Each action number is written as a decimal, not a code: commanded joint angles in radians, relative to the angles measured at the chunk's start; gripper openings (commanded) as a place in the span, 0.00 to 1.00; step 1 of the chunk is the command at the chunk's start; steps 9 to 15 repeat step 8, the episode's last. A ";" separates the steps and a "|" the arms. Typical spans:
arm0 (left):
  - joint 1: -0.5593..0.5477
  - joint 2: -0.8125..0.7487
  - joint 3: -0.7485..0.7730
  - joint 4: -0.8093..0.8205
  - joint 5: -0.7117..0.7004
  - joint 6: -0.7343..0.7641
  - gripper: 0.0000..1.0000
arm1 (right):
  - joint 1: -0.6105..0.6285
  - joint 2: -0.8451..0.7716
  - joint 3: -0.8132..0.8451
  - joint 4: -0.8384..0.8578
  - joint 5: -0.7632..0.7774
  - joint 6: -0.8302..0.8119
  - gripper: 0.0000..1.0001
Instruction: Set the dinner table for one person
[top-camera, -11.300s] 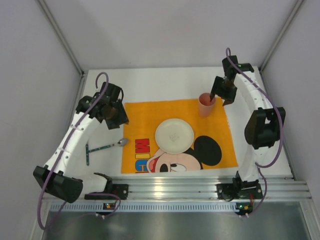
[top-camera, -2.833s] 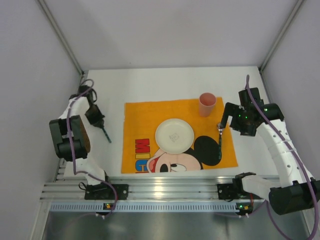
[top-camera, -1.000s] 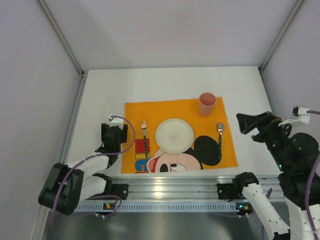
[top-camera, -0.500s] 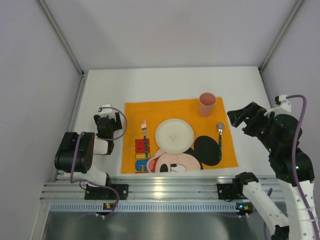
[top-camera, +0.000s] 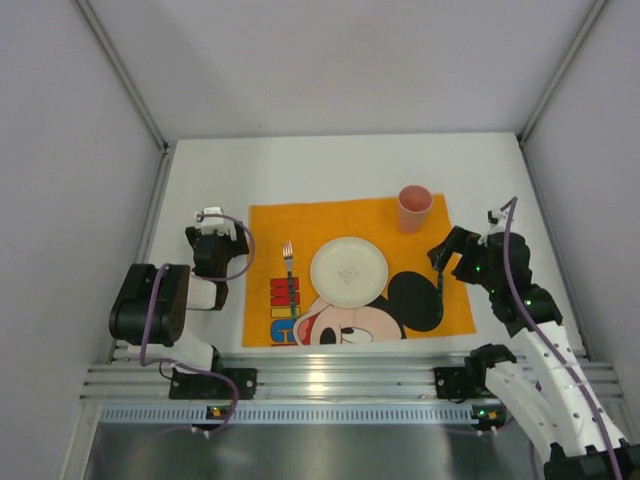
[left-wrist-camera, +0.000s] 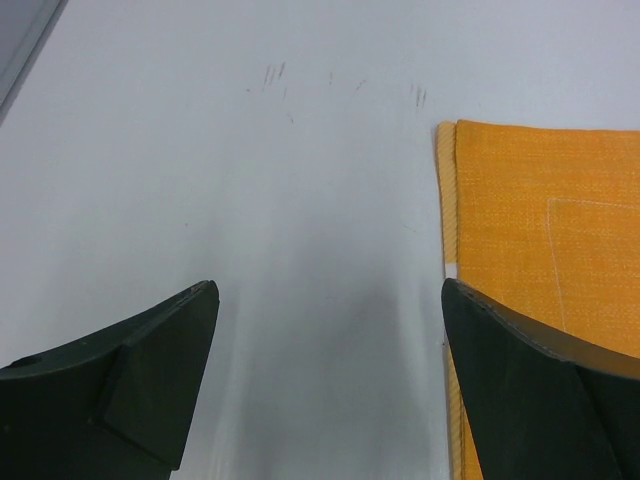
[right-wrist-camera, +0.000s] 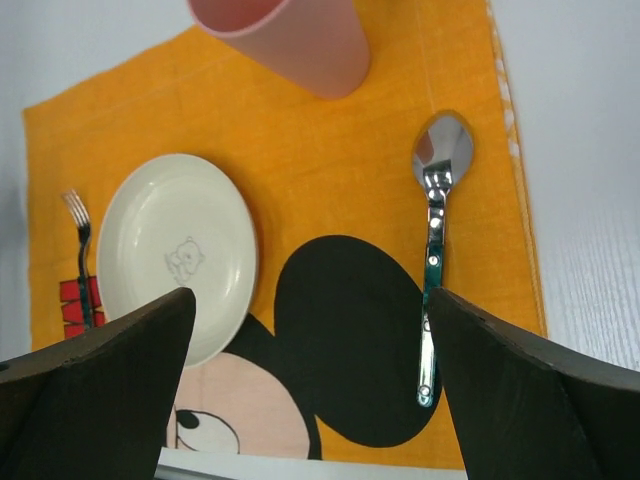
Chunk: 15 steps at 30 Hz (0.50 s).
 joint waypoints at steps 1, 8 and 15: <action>0.004 -0.009 -0.005 0.091 0.019 -0.010 0.98 | 0.012 0.008 -0.068 0.243 -0.002 -0.020 1.00; 0.004 -0.009 -0.005 0.091 0.021 -0.010 0.98 | 0.043 0.072 -0.097 0.353 -0.005 -0.026 1.00; 0.004 -0.009 -0.005 0.091 0.021 -0.010 0.98 | 0.043 0.072 -0.097 0.353 -0.005 -0.026 1.00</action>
